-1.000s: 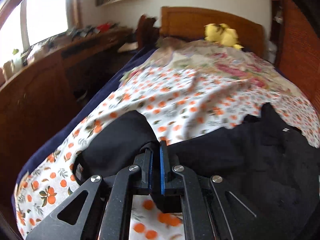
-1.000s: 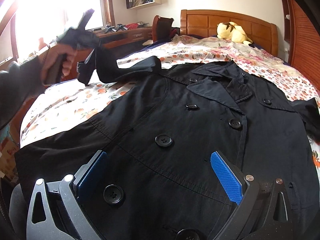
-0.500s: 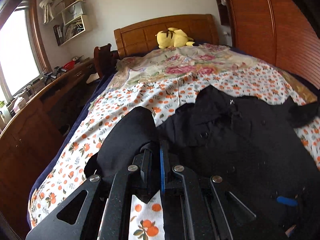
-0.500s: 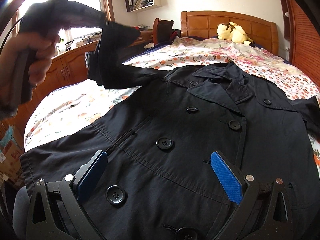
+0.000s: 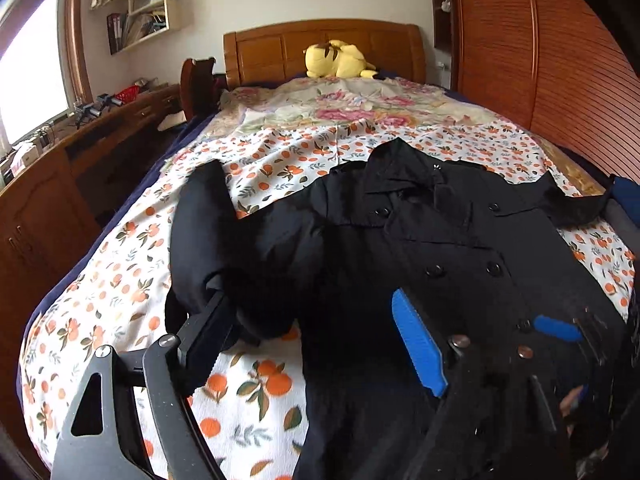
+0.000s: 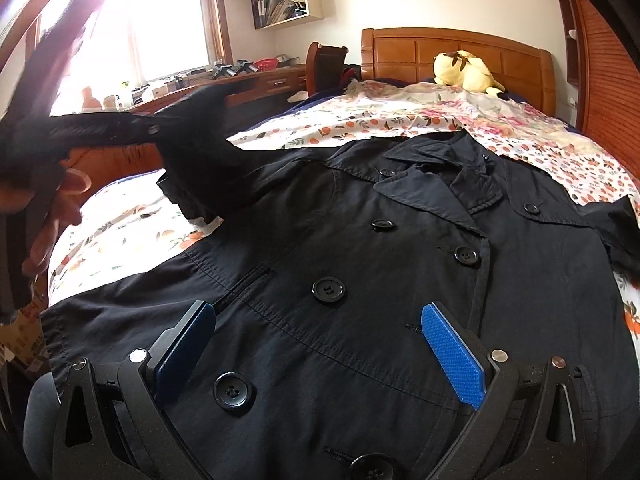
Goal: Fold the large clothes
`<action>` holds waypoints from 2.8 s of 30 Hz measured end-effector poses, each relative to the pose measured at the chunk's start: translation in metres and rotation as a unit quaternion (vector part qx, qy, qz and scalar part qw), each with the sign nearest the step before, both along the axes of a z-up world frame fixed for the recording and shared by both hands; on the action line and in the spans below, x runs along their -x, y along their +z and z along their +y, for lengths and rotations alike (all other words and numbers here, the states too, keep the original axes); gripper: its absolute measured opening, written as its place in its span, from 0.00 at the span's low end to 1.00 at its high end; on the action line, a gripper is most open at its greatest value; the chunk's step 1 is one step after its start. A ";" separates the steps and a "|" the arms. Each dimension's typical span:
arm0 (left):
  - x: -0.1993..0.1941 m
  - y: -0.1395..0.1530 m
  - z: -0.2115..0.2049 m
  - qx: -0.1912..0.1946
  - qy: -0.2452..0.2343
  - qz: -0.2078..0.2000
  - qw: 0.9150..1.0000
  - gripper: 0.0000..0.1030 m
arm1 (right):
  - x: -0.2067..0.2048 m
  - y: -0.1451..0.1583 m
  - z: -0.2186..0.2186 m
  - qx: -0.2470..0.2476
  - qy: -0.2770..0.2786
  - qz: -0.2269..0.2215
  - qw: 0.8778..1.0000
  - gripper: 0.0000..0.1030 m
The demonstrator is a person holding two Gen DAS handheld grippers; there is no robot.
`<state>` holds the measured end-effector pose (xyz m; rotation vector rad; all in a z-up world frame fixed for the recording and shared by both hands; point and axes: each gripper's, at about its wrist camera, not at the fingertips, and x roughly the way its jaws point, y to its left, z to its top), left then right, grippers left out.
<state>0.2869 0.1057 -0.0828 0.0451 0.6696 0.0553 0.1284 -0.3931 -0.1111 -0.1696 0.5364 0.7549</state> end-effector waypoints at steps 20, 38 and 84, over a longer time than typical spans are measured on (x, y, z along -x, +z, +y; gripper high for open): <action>0.106 -0.033 0.089 0.052 0.079 -0.033 0.995 0.78 | 0.011 0.044 0.031 0.005 0.015 -0.026 1.000 0.95; 0.162 -0.036 0.152 0.059 0.117 -0.045 0.990 0.78 | -0.006 0.090 0.225 0.093 0.118 -0.017 0.989 0.40; 0.008 -0.048 -0.006 0.077 -0.026 -0.042 0.996 0.78 | -0.089 0.054 0.004 0.081 -0.050 0.000 0.995 0.56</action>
